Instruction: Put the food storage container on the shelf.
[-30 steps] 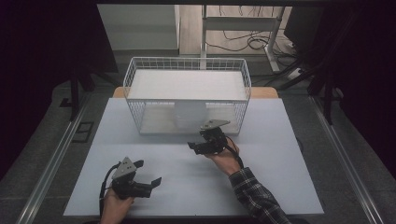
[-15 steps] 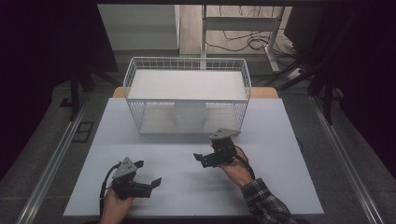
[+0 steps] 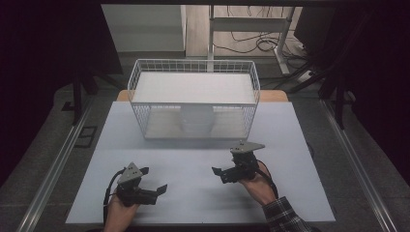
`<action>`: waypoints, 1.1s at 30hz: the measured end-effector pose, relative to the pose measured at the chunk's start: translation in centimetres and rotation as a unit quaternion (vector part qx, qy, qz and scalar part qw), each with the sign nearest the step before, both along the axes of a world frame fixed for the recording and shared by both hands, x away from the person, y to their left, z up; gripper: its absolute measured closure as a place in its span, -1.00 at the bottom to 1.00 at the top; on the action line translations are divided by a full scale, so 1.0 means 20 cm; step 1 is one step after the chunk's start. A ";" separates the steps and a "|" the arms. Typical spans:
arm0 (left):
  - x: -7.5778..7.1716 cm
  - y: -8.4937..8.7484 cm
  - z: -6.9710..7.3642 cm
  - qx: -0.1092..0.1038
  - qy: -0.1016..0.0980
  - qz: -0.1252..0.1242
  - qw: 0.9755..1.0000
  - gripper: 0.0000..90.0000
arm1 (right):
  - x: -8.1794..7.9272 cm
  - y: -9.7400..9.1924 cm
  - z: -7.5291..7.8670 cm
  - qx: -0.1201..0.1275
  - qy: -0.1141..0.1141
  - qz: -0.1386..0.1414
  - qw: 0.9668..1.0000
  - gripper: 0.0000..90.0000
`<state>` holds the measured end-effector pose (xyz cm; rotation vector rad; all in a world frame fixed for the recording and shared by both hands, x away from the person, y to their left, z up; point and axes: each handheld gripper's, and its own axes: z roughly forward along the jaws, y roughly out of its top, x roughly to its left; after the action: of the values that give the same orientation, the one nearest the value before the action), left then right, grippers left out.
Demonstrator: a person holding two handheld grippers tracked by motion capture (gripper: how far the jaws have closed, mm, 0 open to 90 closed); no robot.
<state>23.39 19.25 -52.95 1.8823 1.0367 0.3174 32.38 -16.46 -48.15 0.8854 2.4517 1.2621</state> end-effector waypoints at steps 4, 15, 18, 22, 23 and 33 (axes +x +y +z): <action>0.00 0.00 0.00 0.005 0.007 0.000 1.000 -0.95 | -0.04 -0.05 0.01 0.003 0.001 -0.005 1.000 -1.00; -0.01 0.04 0.01 0.023 0.002 0.013 1.000 -0.96 | -0.14 -0.19 0.03 -0.002 -0.010 -0.026 1.000 -1.00; -0.02 0.05 0.02 0.032 -0.004 0.017 0.999 -0.97 | -0.16 -0.22 0.03 -0.002 -0.013 -0.033 0.999 -1.00; -0.04 0.07 0.03 0.045 -0.017 0.028 0.998 -0.98 | -0.20 -0.29 0.03 -0.001 -0.016 -0.050 0.999 -1.00; -0.05 0.08 0.03 0.047 -0.021 0.033 0.998 -0.99 | -0.21 -0.33 0.02 0.001 -0.019 -0.059 0.998 -1.00; -0.09 0.14 0.02 0.079 -0.040 0.062 0.994 -1.00 | -0.32 -0.45 -0.03 -0.029 -0.021 -0.088 0.995 -1.00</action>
<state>21.61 22.04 -52.54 1.9306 1.1042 0.5576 26.03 -25.39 -48.67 1.0234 2.3074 1.1313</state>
